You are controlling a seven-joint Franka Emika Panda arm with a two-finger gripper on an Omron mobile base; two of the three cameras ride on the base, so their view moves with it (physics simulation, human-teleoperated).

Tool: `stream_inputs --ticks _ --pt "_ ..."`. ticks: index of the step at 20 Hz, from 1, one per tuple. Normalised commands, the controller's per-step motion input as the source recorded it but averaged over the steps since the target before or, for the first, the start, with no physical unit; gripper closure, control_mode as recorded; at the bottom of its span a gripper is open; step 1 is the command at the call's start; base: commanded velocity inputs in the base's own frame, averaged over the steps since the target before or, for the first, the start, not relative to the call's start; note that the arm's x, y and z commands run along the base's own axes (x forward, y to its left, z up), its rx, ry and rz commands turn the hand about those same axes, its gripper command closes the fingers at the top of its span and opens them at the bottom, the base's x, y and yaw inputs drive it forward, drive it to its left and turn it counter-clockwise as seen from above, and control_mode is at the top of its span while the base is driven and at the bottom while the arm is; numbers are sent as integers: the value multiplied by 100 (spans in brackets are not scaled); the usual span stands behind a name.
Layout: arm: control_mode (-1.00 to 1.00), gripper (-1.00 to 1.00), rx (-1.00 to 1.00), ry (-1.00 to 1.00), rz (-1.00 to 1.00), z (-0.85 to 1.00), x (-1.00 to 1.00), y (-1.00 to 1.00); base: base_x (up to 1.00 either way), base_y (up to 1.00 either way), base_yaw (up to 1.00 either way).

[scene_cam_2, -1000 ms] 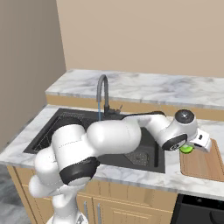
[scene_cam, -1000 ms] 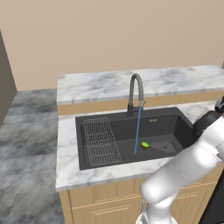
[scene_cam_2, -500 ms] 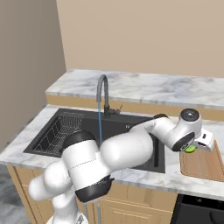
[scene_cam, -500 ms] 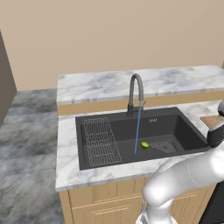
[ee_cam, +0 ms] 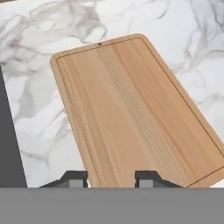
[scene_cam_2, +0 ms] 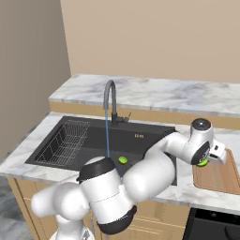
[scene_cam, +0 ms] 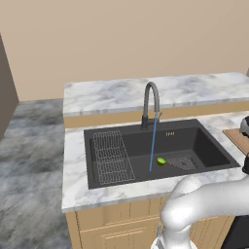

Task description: Pick the kiwi, kiwi from the sink and place them on the cutting board to airdry. Then turn off the sink faucet.

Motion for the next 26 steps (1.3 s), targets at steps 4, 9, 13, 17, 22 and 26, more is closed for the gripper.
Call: stream_inputs --ticks 4,9,13,17,22,26 --pt "-100 100 2 6 0 -16 10 -5 0 0 0" --pt "-100 100 5 6 0 -10 10 -14 0 0 0" --pt "-100 100 6 6 0 -17 7 -15 0 0 0" --pt "-100 100 4 5 0 -18 6 -10 0 0 0" --pt "-100 100 3 5 0 -19 8 -8 0 0 0" --pt "-100 100 1 3 0 -20 6 -3 0 0 0"
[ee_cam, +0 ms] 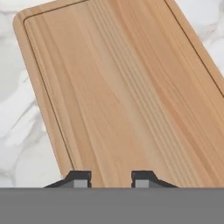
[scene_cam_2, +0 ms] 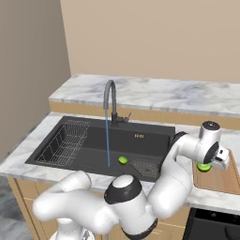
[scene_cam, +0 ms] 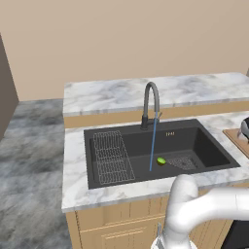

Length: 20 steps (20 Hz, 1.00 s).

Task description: Pick the kiwi, kiwi from the sink and place them on the cutting board to airdry. Then turn off the sink faucet.

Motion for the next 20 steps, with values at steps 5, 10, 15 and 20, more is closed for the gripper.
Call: stream_inputs --ticks 5,10,15,20 --pt "-100 100 1 2 0 -28 5 -4 0 0 0" --pt "-100 100 0 1 0 -28 5 -5 0 0 0" --pt "-100 100 0 0 0 -23 6 -3 0 0 0" --pt "-100 100 0 0 0 -19 5 -6 0 0 0"
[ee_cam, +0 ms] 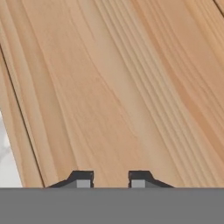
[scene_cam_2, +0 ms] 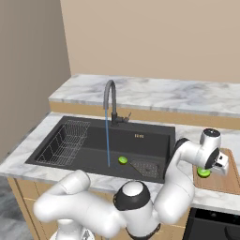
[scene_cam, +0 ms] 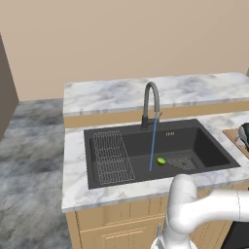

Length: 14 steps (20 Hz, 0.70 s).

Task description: Pick the kiwi, kiwi from the sink and place them on the cutting board to airdry. Then turn off the sink faucet.

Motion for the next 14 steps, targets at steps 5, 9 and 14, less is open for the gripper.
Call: stream_inputs --ticks 5,9,14 --pt "-100 100 1 0 0 -17 9 -14 0 0 0" --pt "-100 -100 0 0 0 -22 3 -7 0 0 0" --pt "-100 -100 0 -1 0 -2 -3 -14 0 0 0"
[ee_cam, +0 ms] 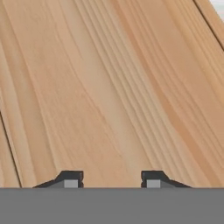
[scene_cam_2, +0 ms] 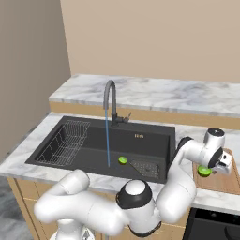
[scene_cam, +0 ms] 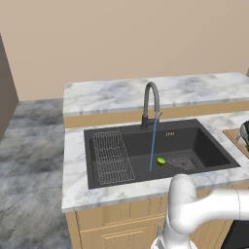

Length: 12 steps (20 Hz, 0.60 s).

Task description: Pick the kiwi, kiwi from the sink and place them on the cutting board to airdry. Then turn off the sink faucet.

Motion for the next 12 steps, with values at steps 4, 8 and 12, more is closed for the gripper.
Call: stream_inputs --ticks 4,8,12 --pt "-100 -100 0 -10 4 16 -16 -3 0 0 0" --pt "-100 -100 1 -18 8 52 -25 0 0 0 0" --pt "-100 -100 0 -23 13 64 -41 17 0 0 0"
